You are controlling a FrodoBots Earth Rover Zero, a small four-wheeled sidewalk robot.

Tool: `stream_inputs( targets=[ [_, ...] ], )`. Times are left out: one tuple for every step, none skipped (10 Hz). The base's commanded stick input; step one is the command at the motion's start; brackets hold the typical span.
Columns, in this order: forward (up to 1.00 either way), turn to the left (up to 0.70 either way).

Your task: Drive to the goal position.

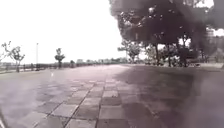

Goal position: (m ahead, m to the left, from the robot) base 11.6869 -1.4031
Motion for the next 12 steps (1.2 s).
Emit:
stream_inputs(
  targets=[
    [1.0, 0.0],
    [1.0, 0.0],
    [1.0, 0.0],
    [1.0, 0.0],
    [1.0, 0.0],
    [1.0, 0.0],
    [1.0, 0.0],
    [1.0, 0.0],
    [1.0, 0.0],
    [1.0, 0.0],
    [1.0, 0.0],
    [1.0, 0.0]
  ],
)
